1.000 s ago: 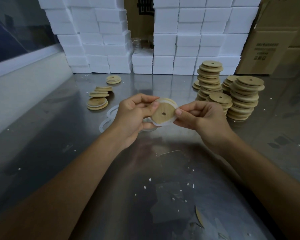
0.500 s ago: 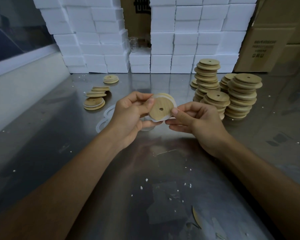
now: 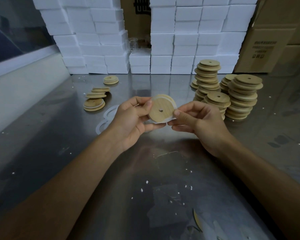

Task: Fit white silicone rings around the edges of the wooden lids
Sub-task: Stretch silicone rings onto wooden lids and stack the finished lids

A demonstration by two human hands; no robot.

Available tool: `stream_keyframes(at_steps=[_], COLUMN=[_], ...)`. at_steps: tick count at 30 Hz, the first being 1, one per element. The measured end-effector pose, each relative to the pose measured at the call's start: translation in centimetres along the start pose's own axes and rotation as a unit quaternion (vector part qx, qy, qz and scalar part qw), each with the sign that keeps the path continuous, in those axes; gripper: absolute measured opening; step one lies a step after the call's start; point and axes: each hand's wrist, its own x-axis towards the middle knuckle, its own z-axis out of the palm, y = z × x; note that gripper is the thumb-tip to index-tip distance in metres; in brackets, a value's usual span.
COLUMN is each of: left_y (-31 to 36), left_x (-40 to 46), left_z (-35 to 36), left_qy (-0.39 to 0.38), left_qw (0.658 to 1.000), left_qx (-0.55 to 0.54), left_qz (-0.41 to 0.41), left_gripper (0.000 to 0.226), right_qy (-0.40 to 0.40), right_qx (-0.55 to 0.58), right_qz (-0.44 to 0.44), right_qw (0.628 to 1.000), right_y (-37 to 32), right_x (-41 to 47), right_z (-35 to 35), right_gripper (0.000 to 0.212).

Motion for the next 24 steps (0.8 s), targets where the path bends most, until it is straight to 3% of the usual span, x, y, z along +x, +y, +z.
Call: stream_keyframes(at_steps=[3, 5, 9, 14, 17, 24], left_y=[-0.4, -0.7, -1.1, -1.2, -1.2, -0.8], left_x=[0.0, -0.1, 0.0, 0.0, -0.1, -0.1], left_z=[0.3, 0.4, 0.3, 0.1, 0.0, -0.3], left_qy=[0.018, 0.042, 0.077, 0.058, 0.021, 0.0], left_qw=[1.0, 0.994, 0.932, 0.884, 0.85, 0.783], left_qx=[0.0, 0.084, 0.297, 0.383, 0.443, 0.512], left_qz=[0.013, 0.057, 0.191, 0.262, 0.284, 0.352], left_gripper=[0.006, 0.01, 0.018, 0.022, 0.032, 0.03], right_qy=[0.025, 0.038, 0.051, 0.044, 0.04, 0.024], right_qx=[-0.029, -0.063, -0.139, -0.205, -0.255, -0.315], right_qz=[-0.02, -0.035, -0.073, -0.132, -0.173, -0.229], right_qw=[0.999, 0.997, 0.986, 0.969, 0.951, 0.921], right_y=[0.3, 0.5, 0.8, 1.0, 1.3, 1.5], right_x=[-0.2, -0.3, -0.1, 0.0, 0.1, 0.2], right_z=[0.5, 0.7, 0.6, 0.4, 0.4, 0.1], right_gripper=[0.012, 0.011, 0.01, 0.002, 0.01, 0.009])
